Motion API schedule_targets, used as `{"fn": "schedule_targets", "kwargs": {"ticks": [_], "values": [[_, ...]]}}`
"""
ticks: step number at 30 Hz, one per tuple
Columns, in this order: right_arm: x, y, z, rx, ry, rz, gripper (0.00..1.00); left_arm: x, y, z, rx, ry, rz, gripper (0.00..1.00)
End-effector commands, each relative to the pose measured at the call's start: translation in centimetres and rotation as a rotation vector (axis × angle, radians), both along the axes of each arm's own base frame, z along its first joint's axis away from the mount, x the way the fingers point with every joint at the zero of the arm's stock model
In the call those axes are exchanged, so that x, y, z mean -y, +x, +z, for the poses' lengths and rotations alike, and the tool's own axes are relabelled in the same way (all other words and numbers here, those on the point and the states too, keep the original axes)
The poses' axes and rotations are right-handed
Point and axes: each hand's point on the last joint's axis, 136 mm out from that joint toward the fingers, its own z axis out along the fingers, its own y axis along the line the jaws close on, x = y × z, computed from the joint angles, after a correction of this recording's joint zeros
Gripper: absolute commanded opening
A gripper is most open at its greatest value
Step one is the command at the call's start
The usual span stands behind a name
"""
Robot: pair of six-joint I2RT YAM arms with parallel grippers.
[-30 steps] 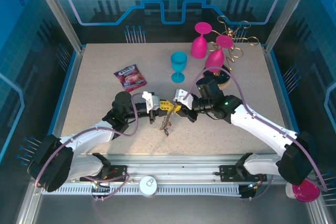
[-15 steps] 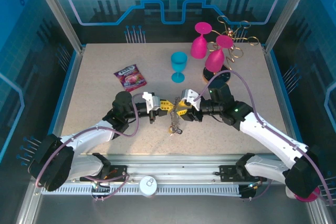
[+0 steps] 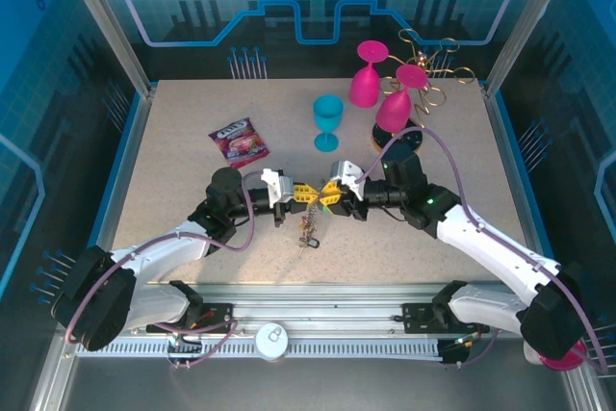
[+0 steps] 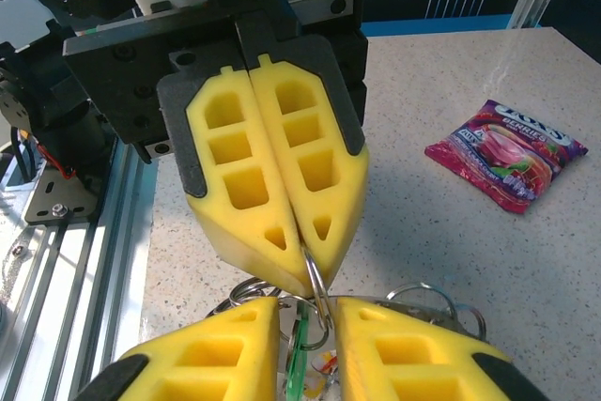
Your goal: Put the keys on the keyring
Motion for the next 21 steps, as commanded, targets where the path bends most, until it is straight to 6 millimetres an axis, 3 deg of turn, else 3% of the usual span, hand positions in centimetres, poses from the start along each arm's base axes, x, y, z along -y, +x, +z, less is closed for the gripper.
{"fn": "schedule_targets", "kwargs": {"ticks": [1, 8, 10, 14, 21], "values": [[-0.6, 0.0, 0.7, 0.011, 0.032, 0.025, 0.2, 0.1, -0.3, 1.7, 0.073, -0.035, -0.027, 0.0], [-0.9, -0.1, 1.1, 0.017, 0.04, 0.049, 0.0, 0.1, -0.2, 1.7, 0.071, -0.035, -0.023, 0.0], [-0.8, -0.1, 1.1, 0.018, 0.025, 0.048, 0.0, 0.1, 0.0, 1.4, 0.065, -0.018, -0.01, 0.0], [-0.6, -0.3, 1.2, 0.025, -0.045, 0.071, 0.0, 0.0, 0.2, -0.2, 0.059, 0.098, -0.001, 0.12], [-0.8, -1.3, 0.0, 0.01, -0.246, 0.157, 0.0, -0.4, 0.0, -2.2, 0.07, 0.277, -0.006, 0.13]]}}
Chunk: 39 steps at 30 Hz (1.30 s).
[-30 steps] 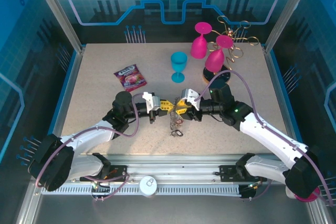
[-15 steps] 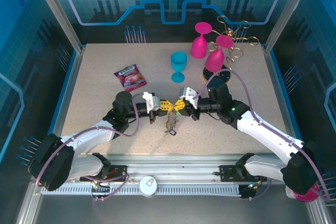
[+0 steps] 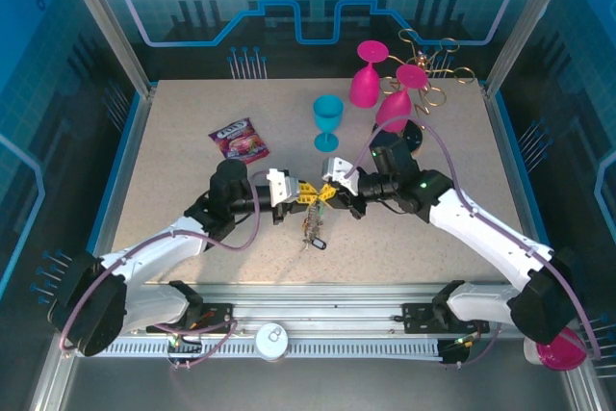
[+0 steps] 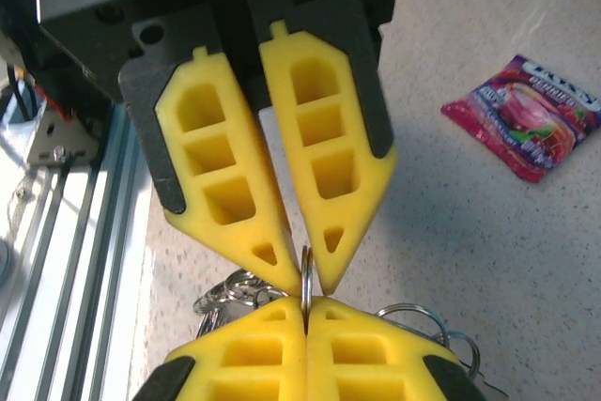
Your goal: Put the keys on the keyring
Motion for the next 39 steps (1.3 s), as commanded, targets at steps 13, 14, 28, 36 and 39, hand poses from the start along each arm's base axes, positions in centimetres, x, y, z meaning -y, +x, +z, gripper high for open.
{"fn": "schedule_targets", "kwargs": {"ticks": [13, 14, 28, 36, 39], "values": [[-2.4, -1.8, 2.8, 0.05, -0.105, 0.17, 0.0, -0.4, -1.1, -1.5, -0.019, 0.194, -0.054, 0.04], [-2.5, -1.8, 2.9, 0.052, -0.1, 0.169, 0.0, -0.4, -1.1, -1.5, -0.02, 0.193, -0.056, 0.01], [0.6, 0.4, 1.4, 0.076, 0.079, -0.121, 0.32, -1.0, 0.6, 0.7, 0.06, 0.011, 0.083, 0.0], [0.0, -0.5, -2.0, 0.048, 0.094, -0.141, 0.3, -0.8, 0.8, 2.2, 0.016, -0.108, 0.091, 0.0], [-0.2, 0.2, -2.7, 0.069, 0.084, -0.17, 0.31, -0.7, 0.6, 2.5, -0.003, -0.131, 0.082, 0.0]]}}
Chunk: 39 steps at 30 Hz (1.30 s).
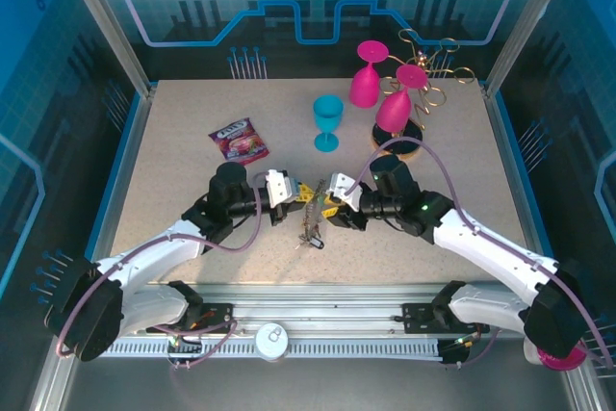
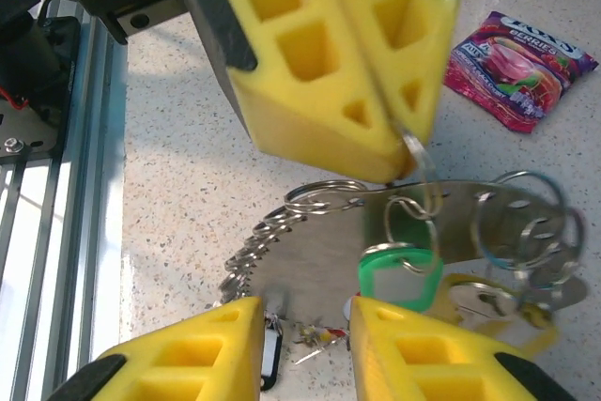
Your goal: Put the keys on the keyring
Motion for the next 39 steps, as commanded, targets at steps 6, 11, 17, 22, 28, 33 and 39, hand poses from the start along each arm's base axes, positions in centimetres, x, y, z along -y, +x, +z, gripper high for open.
{"fn": "schedule_targets", "kwargs": {"ticks": [6, 11, 17, 22, 28, 33, 39], "values": [[-0.5, 2.6, 1.1, 0.102, 0.032, -0.103, 0.33, 0.4, -0.3, 2.8, 0.027, -0.11, -0.035, 0.0], [-0.8, 2.5, 1.4, 0.104, 0.045, -0.092, 0.38, 0.5, -0.3, 2.8, 0.017, -0.121, -0.042, 0.0], [-0.9, 2.5, 1.7, 0.114, 0.04, -0.084, 0.27, 0.4, -0.4, 2.8, 0.015, -0.124, -0.039, 0.0], [-0.9, 1.9, 1.3, 0.12, -0.015, -0.054, 0.12, 0.5, -0.3, 3.0, 0.018, -0.134, -0.042, 0.0], [-2.0, 1.4, 1.0, 0.115, -0.048, 0.001, 0.04, 0.4, -0.1, 3.5, 0.024, -0.152, -0.038, 0.0], [-2.6, 1.4, 1.3, 0.125, -0.059, 0.013, 0.02, 0.2, 0.0, 3.4, 0.022, -0.155, -0.034, 0.0], [-1.5, 2.4, 2.4, 0.164, -0.071, -0.059, 0.0, 0.2, -0.1, 2.7, 0.025, -0.125, -0.036, 0.0]]}}
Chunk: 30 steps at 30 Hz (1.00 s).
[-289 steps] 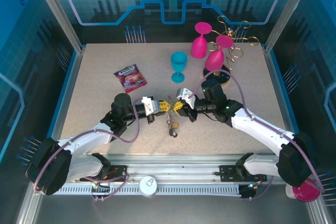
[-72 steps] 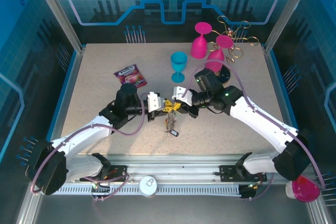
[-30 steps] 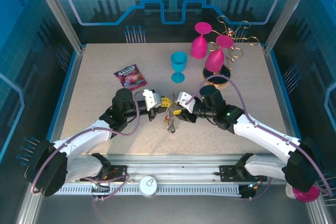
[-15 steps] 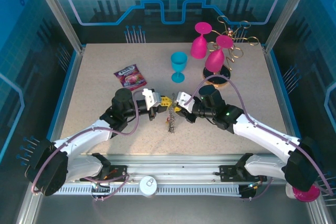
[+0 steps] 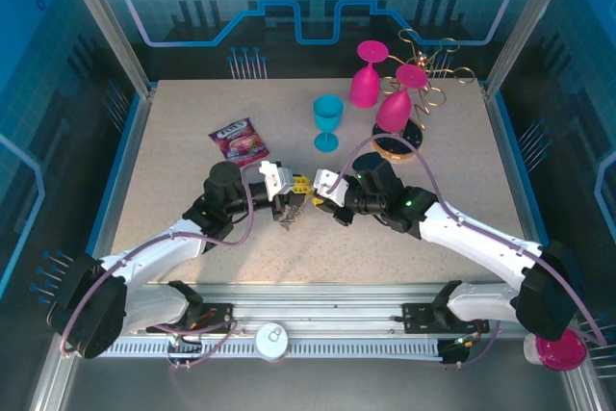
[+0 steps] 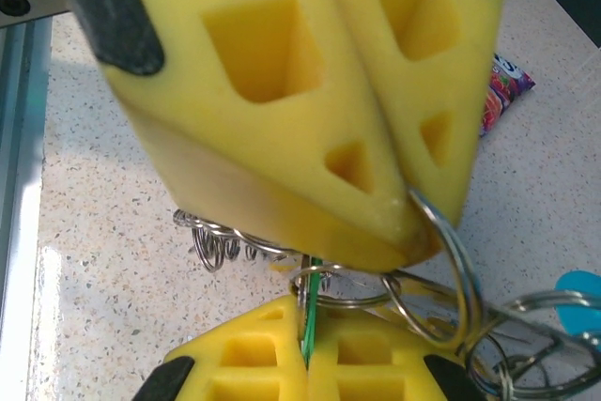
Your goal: Put the keys on the keyring
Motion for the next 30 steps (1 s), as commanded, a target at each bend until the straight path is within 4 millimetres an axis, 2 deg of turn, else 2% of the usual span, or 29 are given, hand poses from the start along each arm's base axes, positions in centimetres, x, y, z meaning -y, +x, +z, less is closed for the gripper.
{"fn": "schedule_targets", "kwargs": {"ticks": [1, 7, 15, 24, 30], "values": [[0.4, 0.2, 2.4, 0.059, 0.01, -0.021, 0.0, 0.1, -0.4, 0.7, 0.054, -0.011, -0.026, 0.0], [2.1, 0.6, 3.2, 0.066, -0.005, -0.068, 0.0, 0.0, -0.3, -0.2, 0.059, 0.03, -0.021, 0.0], [2.6, 0.5, 4.6, 0.087, 0.001, -0.077, 0.0, -0.1, -0.1, -1.1, 0.059, 0.076, -0.018, 0.0], [4.3, 0.9, 5.1, 0.131, -0.134, -0.109, 0.0, -0.2, -0.2, -2.3, 0.066, 0.15, -0.022, 0.0], [3.3, 0.6, 6.2, 0.18, -0.209, -0.058, 0.0, 0.1, -0.6, -2.5, 0.023, 0.163, -0.06, 0.0]]}}
